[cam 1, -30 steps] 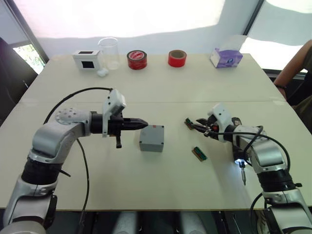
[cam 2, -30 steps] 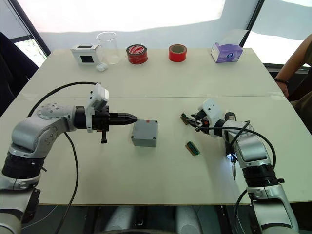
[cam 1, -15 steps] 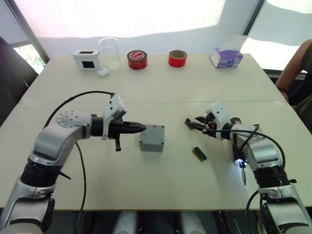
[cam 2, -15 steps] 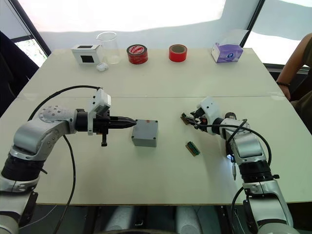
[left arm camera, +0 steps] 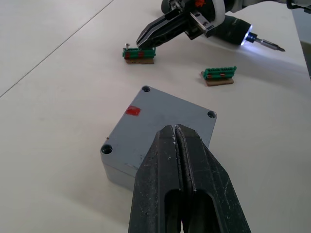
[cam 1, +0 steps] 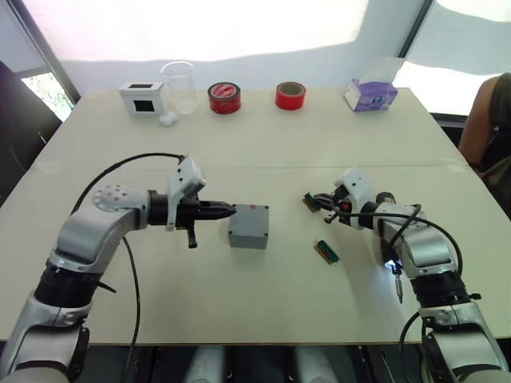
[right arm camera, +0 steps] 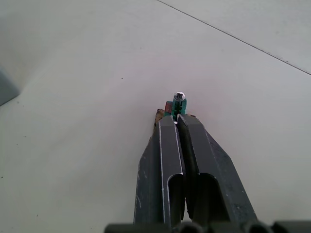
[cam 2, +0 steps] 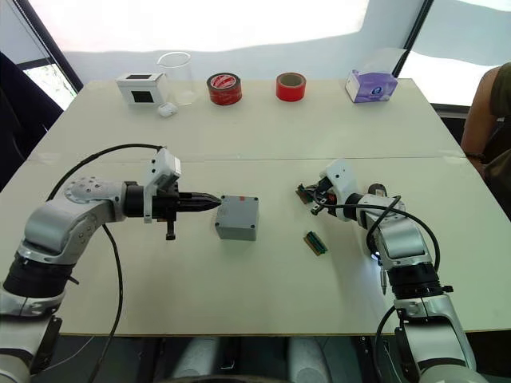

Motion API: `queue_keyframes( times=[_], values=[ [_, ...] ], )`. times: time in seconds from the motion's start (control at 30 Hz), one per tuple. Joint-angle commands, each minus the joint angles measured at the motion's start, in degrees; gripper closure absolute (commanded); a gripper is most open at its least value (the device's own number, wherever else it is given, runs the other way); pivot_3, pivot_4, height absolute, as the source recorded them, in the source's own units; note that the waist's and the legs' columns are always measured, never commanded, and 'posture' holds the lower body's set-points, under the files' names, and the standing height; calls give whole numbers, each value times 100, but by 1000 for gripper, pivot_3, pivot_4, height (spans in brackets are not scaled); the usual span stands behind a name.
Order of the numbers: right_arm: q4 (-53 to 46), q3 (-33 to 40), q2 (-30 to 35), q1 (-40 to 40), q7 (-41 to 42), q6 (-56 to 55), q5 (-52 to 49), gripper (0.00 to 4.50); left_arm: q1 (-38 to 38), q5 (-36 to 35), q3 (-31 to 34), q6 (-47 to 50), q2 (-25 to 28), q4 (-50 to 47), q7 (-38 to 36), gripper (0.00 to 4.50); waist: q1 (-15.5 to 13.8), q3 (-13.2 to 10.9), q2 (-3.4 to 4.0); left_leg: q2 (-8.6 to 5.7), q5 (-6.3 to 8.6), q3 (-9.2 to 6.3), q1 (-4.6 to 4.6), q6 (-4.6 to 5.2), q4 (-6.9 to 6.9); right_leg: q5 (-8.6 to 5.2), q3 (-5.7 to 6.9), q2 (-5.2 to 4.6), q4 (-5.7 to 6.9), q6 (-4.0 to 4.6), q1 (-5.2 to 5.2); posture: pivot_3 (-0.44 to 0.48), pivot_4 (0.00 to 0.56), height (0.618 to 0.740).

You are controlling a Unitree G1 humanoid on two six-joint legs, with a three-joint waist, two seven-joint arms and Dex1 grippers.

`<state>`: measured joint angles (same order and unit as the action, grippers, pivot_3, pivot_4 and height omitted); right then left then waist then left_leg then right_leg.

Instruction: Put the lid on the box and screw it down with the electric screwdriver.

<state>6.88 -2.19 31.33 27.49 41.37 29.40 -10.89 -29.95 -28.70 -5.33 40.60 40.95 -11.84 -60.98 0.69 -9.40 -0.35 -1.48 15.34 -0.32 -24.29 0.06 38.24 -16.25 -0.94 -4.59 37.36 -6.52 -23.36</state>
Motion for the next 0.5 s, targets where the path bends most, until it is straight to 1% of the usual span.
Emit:
queue_keyframes(
  times=[0.03,0.33,0.5],
  values=[
    [-194,50,40,32,12,-83,3,4480,-55,7,67,-121,9,-40,-10,4500,1,0,0,0,0,0,0,0,0,0,0,0,0,0,0,0,150,740],
    [-557,280,108,131,67,21,-212,4480,-51,0,83,-120,-3,4,9,4500,4,0,0,0,1,0,0,1,0,0,0,0,0,0,0,0,150,740],
    [-1012,292,268,178,93,-13,-208,4480,-37,-50,130,-63,-41,-7,65,4500,-2,-1,1,0,1,0,0,2,0,0,0,-1,0,0,0,0,150,740]
  ],
)
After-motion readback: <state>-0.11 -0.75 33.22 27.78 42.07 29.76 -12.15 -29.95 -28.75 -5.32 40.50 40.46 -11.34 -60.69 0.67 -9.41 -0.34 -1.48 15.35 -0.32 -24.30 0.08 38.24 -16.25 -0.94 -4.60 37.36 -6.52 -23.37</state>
